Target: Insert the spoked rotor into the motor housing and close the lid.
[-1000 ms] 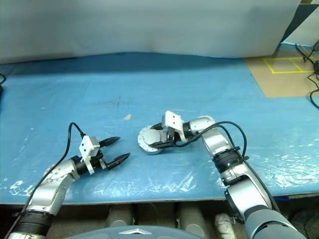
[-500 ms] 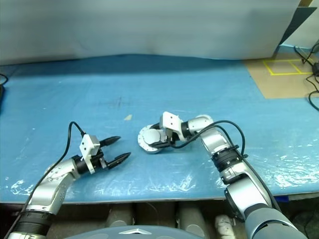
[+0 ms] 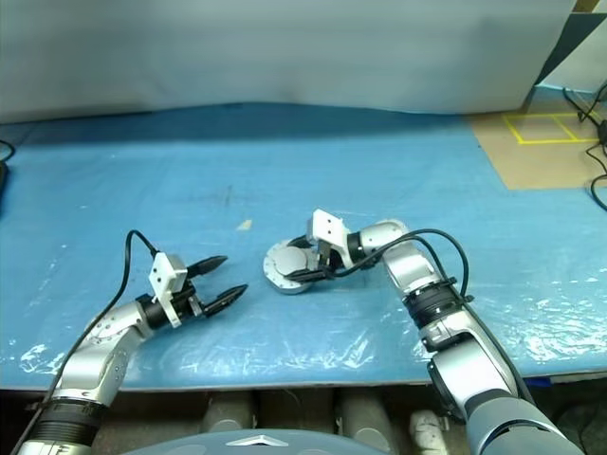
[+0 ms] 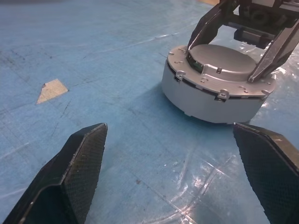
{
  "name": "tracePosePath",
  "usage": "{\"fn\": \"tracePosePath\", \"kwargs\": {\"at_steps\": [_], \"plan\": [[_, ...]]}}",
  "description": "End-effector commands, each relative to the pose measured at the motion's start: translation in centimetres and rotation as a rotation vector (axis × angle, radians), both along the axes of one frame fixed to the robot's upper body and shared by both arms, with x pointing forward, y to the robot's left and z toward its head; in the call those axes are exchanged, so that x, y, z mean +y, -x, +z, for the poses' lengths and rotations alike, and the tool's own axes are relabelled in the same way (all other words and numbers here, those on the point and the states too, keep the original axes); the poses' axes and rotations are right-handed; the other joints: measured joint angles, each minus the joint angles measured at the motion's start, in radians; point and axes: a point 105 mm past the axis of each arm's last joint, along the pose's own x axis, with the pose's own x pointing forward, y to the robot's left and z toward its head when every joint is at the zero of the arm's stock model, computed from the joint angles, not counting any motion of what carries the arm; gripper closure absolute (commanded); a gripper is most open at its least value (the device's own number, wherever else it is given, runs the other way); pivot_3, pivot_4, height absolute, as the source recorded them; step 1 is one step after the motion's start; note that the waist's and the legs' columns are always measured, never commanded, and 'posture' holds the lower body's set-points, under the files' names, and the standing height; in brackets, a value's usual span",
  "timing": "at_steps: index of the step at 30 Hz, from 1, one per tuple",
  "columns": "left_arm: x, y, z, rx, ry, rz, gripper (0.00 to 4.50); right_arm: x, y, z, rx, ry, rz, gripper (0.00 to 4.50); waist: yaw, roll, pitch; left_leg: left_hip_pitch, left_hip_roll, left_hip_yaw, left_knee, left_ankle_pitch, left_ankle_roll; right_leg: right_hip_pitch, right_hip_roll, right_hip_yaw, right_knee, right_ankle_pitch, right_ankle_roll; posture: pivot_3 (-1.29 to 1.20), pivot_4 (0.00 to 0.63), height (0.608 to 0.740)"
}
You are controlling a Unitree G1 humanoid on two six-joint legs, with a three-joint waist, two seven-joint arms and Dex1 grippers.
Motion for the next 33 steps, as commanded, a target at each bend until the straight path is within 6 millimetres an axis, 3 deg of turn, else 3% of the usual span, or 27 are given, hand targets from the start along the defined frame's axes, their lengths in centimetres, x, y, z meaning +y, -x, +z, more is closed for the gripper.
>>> {"fn": "tracePosePath", "kwargs": {"at_steps": [1,9,26,30,33], "plan": [[0.4,-0.2,0.6,-0.041,-0.001,-0.001,0.0,-1.4,0.8,-3.8,0.097,0.129,-0.046,1.54,-0.001,0.0,0.0,0.0,0.0,0.0,0.0,0.0,0.0,0.0,0.0,0.0,-0.001,0.0,0.0,0.0,0.15,0.74],[0.9,0.0,-0.4,-0.034,-0.01,0.002,0.0,-0.6,0.6,-2.3,0.09,0.077,-0.03,1.54,0.0,0.0,0.0,0.001,0.0,0.0,-0.001,0.0,0.0,-0.001,0.0,0.0,-0.001,0.0,0.0,0.0,0.15,0.74],[1.2,-0.2,-0.9,-0.032,-0.005,0.021,0.0,-1.9,0.2,-4.8,0.04,0.212,-0.07,1.54,-0.001,0.0,0.0,0.004,0.001,0.001,-0.002,0.0,0.0,0.004,0.0,0.0,-0.002,0.0,0.0,0.0,0.15,0.74],[0.9,-1.7,1.3,-0.058,0.081,0.084,0.0,-2.1,0.2,-5.1,0.042,0.217,-0.07,1.54,-0.001,0.0,0.0,0.004,0.002,0.001,-0.002,0.0,0.0,0.004,0.0,0.0,-0.002,0.0,0.001,0.0,0.15,0.74],[0.0,-2.4,3.8,-0.06,0.196,0.046,0.6,-2.3,0.0,-5.4,0.04,0.221,-0.074,1.54,0.0,0.0,-0.001,0.004,0.002,0.001,-0.002,0.0,0.0,0.004,0.0,0.0,-0.001,0.0,0.0,0.0,0.15,0.74]]}}
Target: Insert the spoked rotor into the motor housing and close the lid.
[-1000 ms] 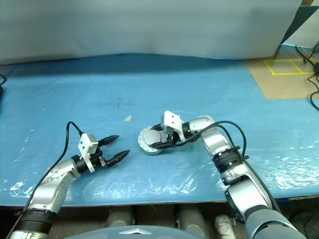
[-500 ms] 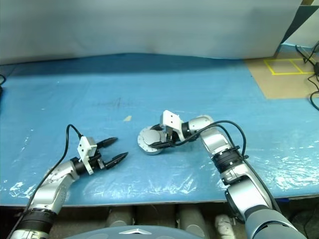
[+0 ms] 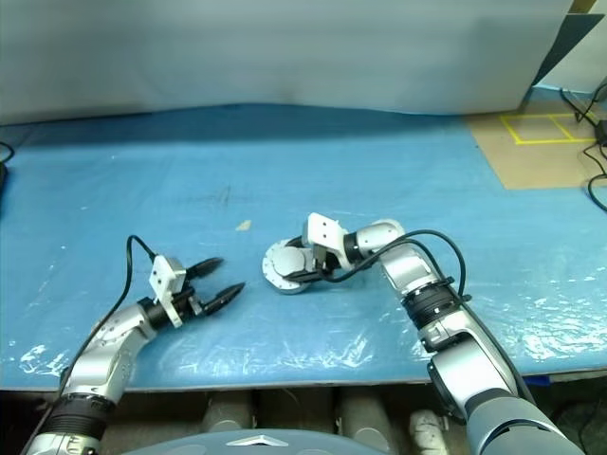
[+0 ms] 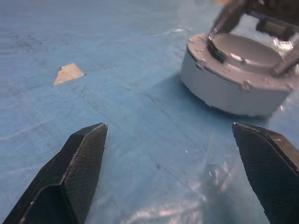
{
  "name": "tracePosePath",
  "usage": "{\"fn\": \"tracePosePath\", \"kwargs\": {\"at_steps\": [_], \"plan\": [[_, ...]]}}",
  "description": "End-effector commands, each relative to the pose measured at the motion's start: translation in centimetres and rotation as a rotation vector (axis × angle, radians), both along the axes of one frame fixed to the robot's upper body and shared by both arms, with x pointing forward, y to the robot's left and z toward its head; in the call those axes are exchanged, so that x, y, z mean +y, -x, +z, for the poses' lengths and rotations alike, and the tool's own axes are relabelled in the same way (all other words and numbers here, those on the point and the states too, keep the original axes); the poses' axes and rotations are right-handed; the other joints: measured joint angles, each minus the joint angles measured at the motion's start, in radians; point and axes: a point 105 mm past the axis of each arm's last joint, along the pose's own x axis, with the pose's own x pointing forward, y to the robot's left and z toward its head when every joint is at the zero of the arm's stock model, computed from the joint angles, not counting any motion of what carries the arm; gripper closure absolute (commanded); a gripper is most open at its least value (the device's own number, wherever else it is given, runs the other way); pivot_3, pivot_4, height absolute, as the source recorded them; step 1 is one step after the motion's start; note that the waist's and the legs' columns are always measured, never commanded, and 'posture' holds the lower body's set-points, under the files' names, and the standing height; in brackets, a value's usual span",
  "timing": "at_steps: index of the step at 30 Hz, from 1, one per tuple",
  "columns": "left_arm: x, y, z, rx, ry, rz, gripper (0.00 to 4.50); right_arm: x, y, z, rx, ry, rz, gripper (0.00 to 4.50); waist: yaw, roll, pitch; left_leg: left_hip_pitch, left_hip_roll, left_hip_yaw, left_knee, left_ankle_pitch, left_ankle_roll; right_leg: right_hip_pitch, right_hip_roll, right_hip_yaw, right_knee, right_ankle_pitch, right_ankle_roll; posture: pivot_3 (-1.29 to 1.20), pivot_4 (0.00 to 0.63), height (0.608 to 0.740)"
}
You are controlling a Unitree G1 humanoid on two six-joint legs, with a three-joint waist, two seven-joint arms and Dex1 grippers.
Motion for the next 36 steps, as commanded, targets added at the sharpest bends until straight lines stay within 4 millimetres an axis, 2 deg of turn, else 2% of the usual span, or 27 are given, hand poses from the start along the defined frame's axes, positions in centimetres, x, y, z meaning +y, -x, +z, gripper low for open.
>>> {"fn": "tracePosePath", "kwargs": {"at_steps": [1,11,19,23,28,36], "plan": [[-0.7,-0.8,4.0,-0.068,0.099,-0.05,0.94,-2.6,0.2,-5.2,0.101,0.182,-0.09,1.54,0.0,0.0,0.0,0.0,0.0,0.0,0.0,0.0,0.0,0.0,0.0,0.0,0.0,0.0,0.0,0.0,0.15,0.74],[-3.5,-0.8,4.3,-0.028,0.052,-0.21,4.44,-2.8,0.0,-5.6,0.086,0.176,-0.109,1.54,-0.001,0.002,-0.005,0.0,-0.001,0.0,0.0,0.0,0.0,0.0,0.0,0.0,-0.001,0.0,0.0,0.0,0.15,0.74],[-5.2,-1.2,3.8,-0.013,0.0,-0.246,4.48,-3.1,0.0,-5.7,0.078,0.171,-0.118,1.54,-0.001,0.002,-0.005,0.0,-0.001,0.0,-0.001,0.0,0.0,0.0,0.0,0.0,-0.001,-0.003,0.005,0.0,0.15,0.74],[-5.5,-0.6,2.2,0.022,-0.075,-0.271,4.48,-3.0,0.0,-5.5,0.074,0.167,-0.119,1.54,-0.001,0.002,-0.005,0.0,-0.001,0.0,-0.002,0.0,0.0,0.001,0.0,0.0,-0.002,-0.003,0.005,0.0,0.15,0.74],[-5.3,0.2,1.3,0.044,-0.11,-0.279,4.48,-2.9,0.0,-5.1,0.067,0.163,-0.117,1.54,-0.001,0.002,-0.005,0.0,-0.001,0.0,-0.005,0.0,0.0,0.0,0.0,0.0,-0.004,-0.003,0.005,0.0,0.15,0.74],[-5.6,-0.2,0.6,0.029,-0.132,-0.264,4.48,-2.9,-0.2,-4.9,0.068,0.169,-0.113,1.54,-0.001,0.003,-0.006,0.001,-0.003,0.0,-0.008,0.0,0.0,0.0,-0.003,0.0,-0.004,-0.003,0.006,0.0,0.15,0.74]]}}
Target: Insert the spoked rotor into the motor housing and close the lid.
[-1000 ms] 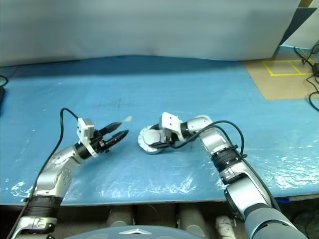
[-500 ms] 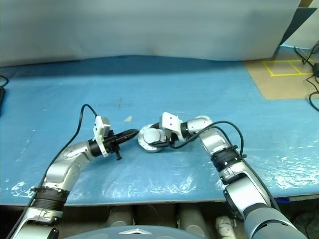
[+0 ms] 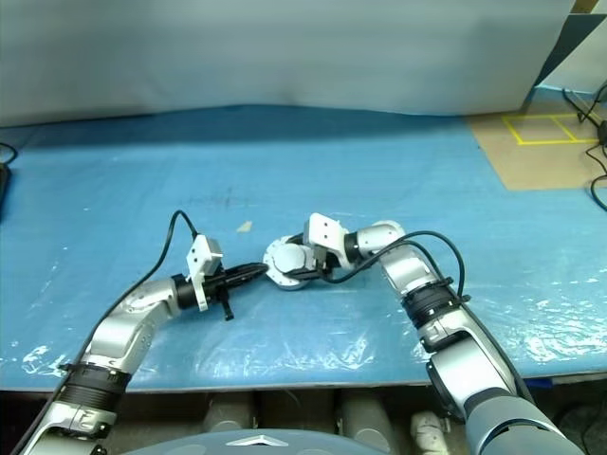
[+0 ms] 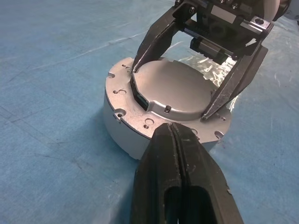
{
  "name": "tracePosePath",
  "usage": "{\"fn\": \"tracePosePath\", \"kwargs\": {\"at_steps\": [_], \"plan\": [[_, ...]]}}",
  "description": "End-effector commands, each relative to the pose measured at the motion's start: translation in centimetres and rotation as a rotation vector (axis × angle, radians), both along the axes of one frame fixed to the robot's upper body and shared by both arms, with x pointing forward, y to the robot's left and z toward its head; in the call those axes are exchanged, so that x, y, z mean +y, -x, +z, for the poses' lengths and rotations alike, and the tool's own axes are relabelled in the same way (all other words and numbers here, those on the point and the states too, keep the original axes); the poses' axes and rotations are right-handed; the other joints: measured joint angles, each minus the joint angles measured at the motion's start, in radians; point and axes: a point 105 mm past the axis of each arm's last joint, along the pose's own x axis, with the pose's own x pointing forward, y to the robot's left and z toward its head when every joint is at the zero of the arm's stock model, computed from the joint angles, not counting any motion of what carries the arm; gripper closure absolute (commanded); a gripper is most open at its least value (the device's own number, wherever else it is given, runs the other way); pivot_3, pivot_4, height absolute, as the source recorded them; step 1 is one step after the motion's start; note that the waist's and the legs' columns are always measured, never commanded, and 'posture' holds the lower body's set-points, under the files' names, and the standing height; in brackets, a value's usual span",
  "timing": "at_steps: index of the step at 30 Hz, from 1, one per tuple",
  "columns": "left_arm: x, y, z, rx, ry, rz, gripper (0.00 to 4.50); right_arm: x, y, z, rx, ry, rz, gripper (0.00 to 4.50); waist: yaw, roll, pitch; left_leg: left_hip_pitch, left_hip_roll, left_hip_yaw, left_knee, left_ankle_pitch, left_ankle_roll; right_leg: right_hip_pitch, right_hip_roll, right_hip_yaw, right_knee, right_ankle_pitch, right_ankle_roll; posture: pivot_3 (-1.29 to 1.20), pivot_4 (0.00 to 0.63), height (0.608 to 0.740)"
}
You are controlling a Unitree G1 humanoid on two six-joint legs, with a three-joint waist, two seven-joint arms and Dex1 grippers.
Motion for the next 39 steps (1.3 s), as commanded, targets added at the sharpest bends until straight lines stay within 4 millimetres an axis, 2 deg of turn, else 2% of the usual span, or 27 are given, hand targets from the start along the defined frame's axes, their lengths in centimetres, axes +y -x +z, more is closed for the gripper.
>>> {"fn": "tracePosePath", "kwargs": {"at_steps": [1,7,9,12,17,20,25,33,36,39], "plan": [[-0.4,-0.2,-0.4,-0.008,-0.011,-0.003,4.48,-2.9,0.2,-4.8,0.11,0.184,-0.096,1.54,0.0,0.0,0.0,0.0,0.0,0.0,0.0,0.0,0.0,0.0,0.0,0.0,0.0,0.0,0.0,0.0,0.15,0.74],[-1.1,-0.4,-0.7,-0.017,-0.01,-0.001,4.48,-3.1,0.4,-4.8,0.126,0.183,-0.088,1.54,0.001,0.0,-0.001,0.0,-0.002,0.0,-0.002,0.0,0.0,0.0,-0.001,0.0,0.0,-0.001,0.001,0.0,0.15,0.74],[-1.2,-0.4,-0.6,-0.021,-0.013,-0.005,4.5,-3.1,0.8,-4.5,0.133,0.178,-0.065,0.8,0.002,0.0,-0.001,0.0,-0.002,0.0,-0.002,0.0,0.0,0.0,-0.001,0.0,0.0,-0.001,0.001,0.0,0.15,0.74],[-1.3,-0.3,-0.4,-0.026,-0.017,-0.009,4.5,-2.9,1.2,-3.3,0.119,0.133,-0.042,0.01,0.009,0.001,-0.001,-0.001,-0.002,0.0,-0.003,0.0,0.0,0.0,-0.001,0.0,-0.001,-0.001,0.002,0.0,0.15,0.74],[-1.3,-0.2,0.0,-0.03,-0.019,-0.01,4.5,-2.3,1.9,0.5,0.125,-0.007,-0.006,0.01,0.009,0.0,-0.001,-0.004,-0.003,0.0,-0.004,0.0,0.0,-0.003,-0.002,0.0,-0.004,0.0,0.0,0.0,0.15,0.74],[-1.2,-0.2,-0.1,-0.03,-0.019,-0.01,4.5,-2.1,2.1,3.2,0.15,-0.106,-0.008,0.01,0.007,0.0,-0.001,-0.013,-0.008,0.0,-0.004,0.003,-0.002,-0.011,-0.001,0.0,-0.002,0.0,0.0,0.0,0.15,0.74],[-1.3,-0.3,-0.1,-0.03,-0.015,-0.011,4.5,-2.4,1.7,5.9,0.174,-0.204,-0.078,0.01,0.007,0.0,-0.001,-0.017,-0.008,-0.001,-0.005,0.004,-0.001,-0.015,0.0,-0.002,-0.001,0.002,0.003,0.0,0.15,0.74],[-1.1,-0.5,-0.4,-0.033,-0.012,-0.005,4.5,-6.0,-0.2,4.8,0.299,-0.158,-0.327,0.01,0.008,0.0,0.0,-0.016,-0.009,-0.001,-0.005,0.003,-0.004,-0.014,-0.001,-0.001,-0.001,0.0,0.0,0.0,0.15,0.74],[-0.9,-0.4,-0.5,-0.033,-0.012,-0.002,4.5,-8.1,-0.8,4.1,0.417,-0.147,-0.45,0.01,0.01,0.0,0.0,-0.016,-0.009,-0.001,-0.005,0.003,-0.004,-0.014,-0.001,-0.001,-0.001,0.001,0.001,0.0,0.15,0.74],[-0.9,-0.4,-0.7,-0.035,-0.01,-0.002,4.5,-9.2,-0.5,4.2,0.574,-0.205,-0.493,0.01,0.011,0.0,0.0,-0.016,-0.01,-0.001,-0.004,0.003,-0.004,-0.014,-0.001,-0.001,-0.001,0.001,0.002,0.0,0.15,0.74]]}}
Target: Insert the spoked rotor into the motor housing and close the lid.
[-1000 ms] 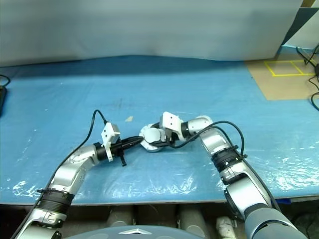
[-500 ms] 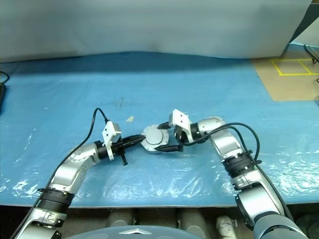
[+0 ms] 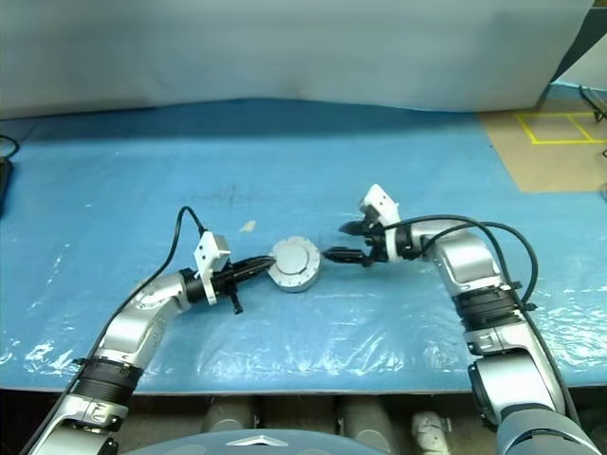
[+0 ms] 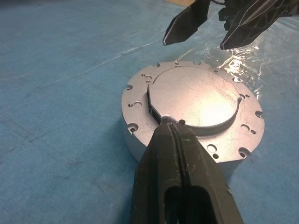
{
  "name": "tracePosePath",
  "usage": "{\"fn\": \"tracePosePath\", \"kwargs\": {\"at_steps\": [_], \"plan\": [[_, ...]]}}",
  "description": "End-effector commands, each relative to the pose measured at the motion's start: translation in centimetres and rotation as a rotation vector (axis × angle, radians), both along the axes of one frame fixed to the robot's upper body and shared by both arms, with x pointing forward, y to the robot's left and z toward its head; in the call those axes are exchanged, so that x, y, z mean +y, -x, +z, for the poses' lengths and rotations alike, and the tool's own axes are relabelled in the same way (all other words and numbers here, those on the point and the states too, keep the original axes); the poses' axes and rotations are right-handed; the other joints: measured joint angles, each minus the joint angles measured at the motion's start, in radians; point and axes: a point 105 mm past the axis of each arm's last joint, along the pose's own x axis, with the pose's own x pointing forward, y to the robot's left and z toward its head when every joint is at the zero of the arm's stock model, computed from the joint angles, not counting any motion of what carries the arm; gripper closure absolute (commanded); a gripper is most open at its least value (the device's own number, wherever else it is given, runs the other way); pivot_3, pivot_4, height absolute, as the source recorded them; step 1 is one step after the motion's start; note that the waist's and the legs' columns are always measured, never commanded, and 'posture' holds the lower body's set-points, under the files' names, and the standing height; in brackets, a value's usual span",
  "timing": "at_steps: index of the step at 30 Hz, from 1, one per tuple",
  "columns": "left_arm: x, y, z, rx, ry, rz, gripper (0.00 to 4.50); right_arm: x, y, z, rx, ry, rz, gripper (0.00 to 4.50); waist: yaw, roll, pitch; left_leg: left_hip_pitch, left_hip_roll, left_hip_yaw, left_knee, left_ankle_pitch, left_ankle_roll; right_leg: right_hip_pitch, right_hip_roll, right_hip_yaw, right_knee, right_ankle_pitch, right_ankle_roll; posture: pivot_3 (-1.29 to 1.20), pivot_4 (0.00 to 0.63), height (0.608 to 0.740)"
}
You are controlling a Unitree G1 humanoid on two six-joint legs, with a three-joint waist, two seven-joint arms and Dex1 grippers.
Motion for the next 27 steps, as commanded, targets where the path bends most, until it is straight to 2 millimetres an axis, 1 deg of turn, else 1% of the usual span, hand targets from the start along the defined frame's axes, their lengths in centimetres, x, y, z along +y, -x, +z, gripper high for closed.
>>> {"fn": "tracePosePath", "kwargs": {"at_steps": [1,2,4,6,11,17,23,24,25,27], "plan": [[0.0,0.3,-1.0,0.03,-0.017,-0.002,4.5,-0.8,0.2,1.4,0.117,-0.114,-0.041,0.01,0.001,0.0,0.0,0.0,0.0,0.0,0.0,0.0,0.0,0.0,0.0,0.0,0.0,0.0,0.001,0.0,0.15,0.74],[0.0,0.3,-1.0,0.03,-0.016,-0.002,4.5,-0.9,0.3,1.3,0.139,-0.123,-0.048,0.01,0.002,0.0,0.0,0.0,0.0,0.0,0.0,0.0,0.0,0.0,0.0,0.0,0.001,0.001,0.001,0.0,0.15,0.74],[-0.2,0.3,-1.0,0.028,-0.012,-0.001,4.5,-1.2,0.7,0.0,0.252,-0.148,-0.087,0.01,0.003,0.0,0.0,0.0,0.0,0.0,0.0,0.0,0.0,0.0,0.0,0.0,0.001,0.001,0.001,0.0,0.15,0.74],[-0.3,0.3,-1.0,0.026,-0.01,-0.001,4.5,-1.2,1.2,-0.8,0.315,-0.163,-0.102,0.01,0.005,0.0,0.0,0.0,0.0,0.0,0.001,0.0,0.0,0.0,0.0,0.0,0.001,0.0,0.0,0.0,0.15,0.74],[-0.1,0.3,-1.0,0.024,-0.011,0.006,4.5,0.9,2.0,-1.7,0.425,-0.254,-0.109,0.01,0.015,0.0,0.0,0.001,0.001,0.0,0.003,0.0,0.0,0.0,0.0,0.0,0.002,-0.001,-0.002,0.0,0.15,0.74],[0.2,0.3,-0.9,0.02,-0.017,0.009,4.5,2.4,1.8,-2.3,0.505,-0.323,-0.151,0.01,0.019,0.0,0.0,0.0,0.001,0.0,0.006,0.0,0.0,0.001,0.0,0.0,0.003,-0.001,-0.002,0.0,0.15,0.74],[0.1,0.1,-0.6,0.014,-0.018,0.009,4.5,2.8,1.9,-2.7,0.531,-0.338,-0.169,0.01,0.02,0.0,0.0,0.001,0.002,0.0,0.006,0.0,0.0,0.002,0.0,0.0,0.003,-0.001,-0.002,0.0,0.15,0.74],[0.1,0.1,-0.6,0.013,-0.018,0.009,4.5,2.8,1.8,-2.7,0.535,-0.344,-0.171,0.39,0.02,0.0,0.0,0.001,0.002,0.0,0.006,0.0,0.0,0.002,0.0,0.0,0.003,-0.001,-0.002,0.0,0.15,0.74],[0.1,0.1,-0.6,0.013,-0.018,0.01,4.5,2.8,1.8,-2.6,0.539,-0.347,-0.174,0.62,0.02,0.0,0.0,0.002,0.002,0.0,0.006,0.0,0.0,0.002,0.0,0.0,0.003,-0.001,-0.002,0.0,0.15,0.74],[0.1,0.2,-0.6,0.013,-0.018,0.01,4.5,2.8,1.8,-2.6,0.541,-0.347,-0.173,1.27,0.02,0.0,0.0,0.001,0.002,0.0,0.006,0.0,-0.001,0.002,0.0,0.0,0.003,-0.001,-0.002,0.0,0.15,0.74]]}}
